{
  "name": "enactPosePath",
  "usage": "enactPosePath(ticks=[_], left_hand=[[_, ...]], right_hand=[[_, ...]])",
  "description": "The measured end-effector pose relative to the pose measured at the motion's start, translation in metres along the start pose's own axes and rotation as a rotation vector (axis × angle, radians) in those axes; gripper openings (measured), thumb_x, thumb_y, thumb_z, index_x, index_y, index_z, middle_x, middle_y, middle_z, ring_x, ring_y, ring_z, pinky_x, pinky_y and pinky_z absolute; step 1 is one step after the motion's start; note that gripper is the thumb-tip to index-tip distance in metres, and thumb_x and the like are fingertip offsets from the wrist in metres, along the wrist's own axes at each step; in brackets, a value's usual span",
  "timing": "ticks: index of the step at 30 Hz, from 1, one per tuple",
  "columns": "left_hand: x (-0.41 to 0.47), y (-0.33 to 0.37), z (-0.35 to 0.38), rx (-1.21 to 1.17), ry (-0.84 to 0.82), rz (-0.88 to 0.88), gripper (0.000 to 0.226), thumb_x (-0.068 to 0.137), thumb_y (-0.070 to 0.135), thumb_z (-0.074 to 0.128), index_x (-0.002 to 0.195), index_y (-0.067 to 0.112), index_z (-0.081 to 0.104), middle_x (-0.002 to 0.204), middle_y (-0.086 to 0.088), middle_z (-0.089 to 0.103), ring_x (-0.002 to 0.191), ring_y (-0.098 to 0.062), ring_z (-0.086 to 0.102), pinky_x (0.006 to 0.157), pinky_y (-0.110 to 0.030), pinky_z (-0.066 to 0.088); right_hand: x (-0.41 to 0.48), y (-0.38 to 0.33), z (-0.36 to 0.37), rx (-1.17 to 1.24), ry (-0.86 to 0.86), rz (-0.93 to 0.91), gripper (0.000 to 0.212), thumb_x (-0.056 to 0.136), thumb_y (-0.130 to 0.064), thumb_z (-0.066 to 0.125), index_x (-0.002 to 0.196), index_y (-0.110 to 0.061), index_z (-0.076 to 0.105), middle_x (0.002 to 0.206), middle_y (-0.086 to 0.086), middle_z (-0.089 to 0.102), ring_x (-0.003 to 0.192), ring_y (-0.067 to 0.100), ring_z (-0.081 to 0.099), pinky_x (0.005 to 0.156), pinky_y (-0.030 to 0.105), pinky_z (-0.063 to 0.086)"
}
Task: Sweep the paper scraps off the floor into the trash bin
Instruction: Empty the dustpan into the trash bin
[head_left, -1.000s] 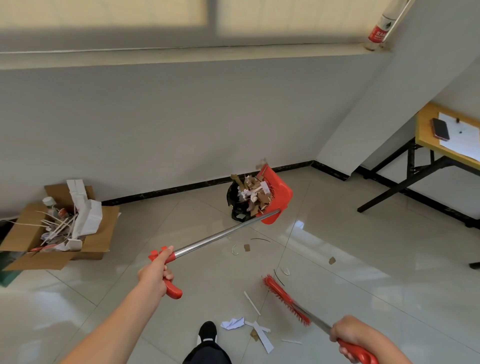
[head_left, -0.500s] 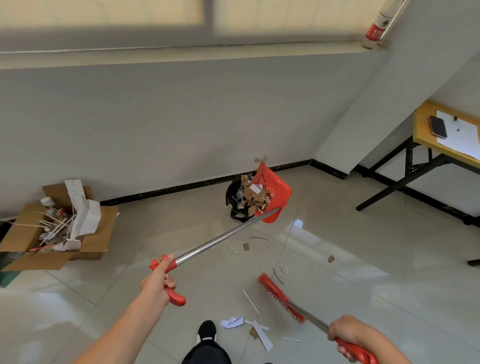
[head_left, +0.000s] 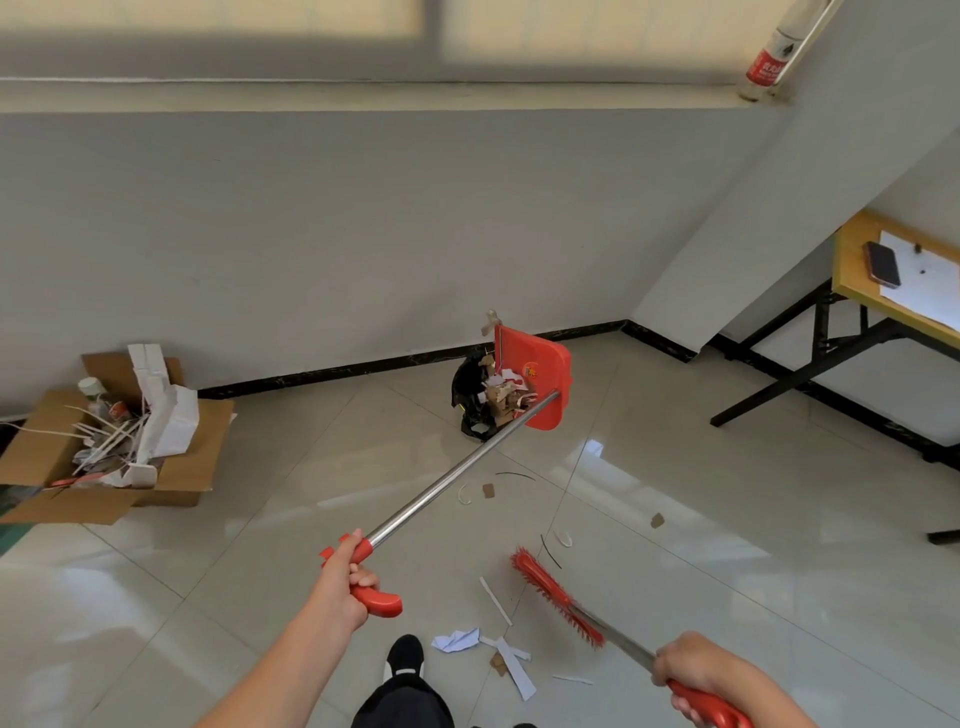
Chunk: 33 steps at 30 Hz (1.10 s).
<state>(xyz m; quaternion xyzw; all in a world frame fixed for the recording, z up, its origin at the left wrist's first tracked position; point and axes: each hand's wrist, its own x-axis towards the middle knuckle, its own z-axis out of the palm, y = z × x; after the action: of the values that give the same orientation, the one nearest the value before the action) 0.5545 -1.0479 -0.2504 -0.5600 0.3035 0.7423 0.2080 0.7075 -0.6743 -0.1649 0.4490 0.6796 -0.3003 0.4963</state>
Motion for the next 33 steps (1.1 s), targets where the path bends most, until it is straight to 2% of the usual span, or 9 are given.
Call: enactPosePath(ticks=[10,16,19,23,27,33], left_hand=[[-0.002,-0.016,-0.015,-0.061,-0.037,-0.054,0.027,0.090,0.020,0.064,0.071,0.015,0.047,0.031,0.006,0.035,0.021,-0.002,0.028,0.025,-0.011,0.025],[-0.009,-0.031,-0.012,-0.130,-0.119,-0.118,0.026,0.093,0.019,0.060,0.072,0.016,0.045,0.032,0.005,0.034,0.021,-0.003,0.029,0.024,-0.011,0.024],[-0.013,-0.038,-0.008,-0.134,-0.161,-0.129,0.027,0.093,0.022,0.060,0.071,0.017,0.046,0.033,0.006,0.034,0.021,-0.004,0.029,0.024,-0.012,0.025],[-0.014,-0.045,-0.009,-0.130,-0.194,-0.160,0.028,0.092,0.024,0.061,0.070,0.018,0.045,0.033,0.006,0.033,0.021,-0.004,0.029,0.024,-0.012,0.025],[-0.015,-0.043,-0.014,-0.119,-0.193,-0.142,0.027,0.092,0.024,0.061,0.070,0.020,0.045,0.034,0.007,0.033,0.021,-0.003,0.028,0.024,-0.012,0.024],[-0.019,-0.039,-0.044,-0.088,-0.133,-0.135,0.031,0.091,0.023,0.061,0.069,0.021,0.039,0.033,0.006,0.032,0.021,-0.003,0.028,0.024,-0.012,0.024]], right_hand=[[-0.003,-0.004,0.006,-0.081,0.068,-0.011,0.017,0.073,-0.003,0.063,0.088,0.005,0.060,0.034,0.005,0.051,0.026,0.015,0.048,0.034,0.018,0.038],[-0.003,0.000,0.007,-0.135,0.094,-0.033,0.038,0.073,-0.007,0.066,0.107,0.011,0.064,0.032,-0.001,0.053,0.026,0.011,0.049,0.034,0.018,0.039],[-0.007,-0.003,0.006,-0.112,0.075,-0.028,0.032,0.074,-0.004,0.063,0.103,0.011,0.063,0.035,0.004,0.053,0.027,0.014,0.050,0.035,0.019,0.039],[-0.010,-0.003,0.002,-0.133,0.078,-0.030,0.019,0.072,-0.007,0.066,0.089,0.001,0.064,0.031,-0.003,0.052,0.027,0.009,0.049,0.036,0.018,0.039],[-0.012,0.000,-0.002,-0.074,0.054,-0.028,0.013,0.073,-0.001,0.061,0.085,0.004,0.057,0.037,0.008,0.051,0.027,0.017,0.047,0.035,0.018,0.038],[-0.003,0.003,-0.008,-0.087,0.088,-0.022,0.015,0.073,-0.003,0.063,0.086,0.004,0.059,0.036,0.005,0.052,0.029,0.015,0.049,0.035,0.018,0.038]])
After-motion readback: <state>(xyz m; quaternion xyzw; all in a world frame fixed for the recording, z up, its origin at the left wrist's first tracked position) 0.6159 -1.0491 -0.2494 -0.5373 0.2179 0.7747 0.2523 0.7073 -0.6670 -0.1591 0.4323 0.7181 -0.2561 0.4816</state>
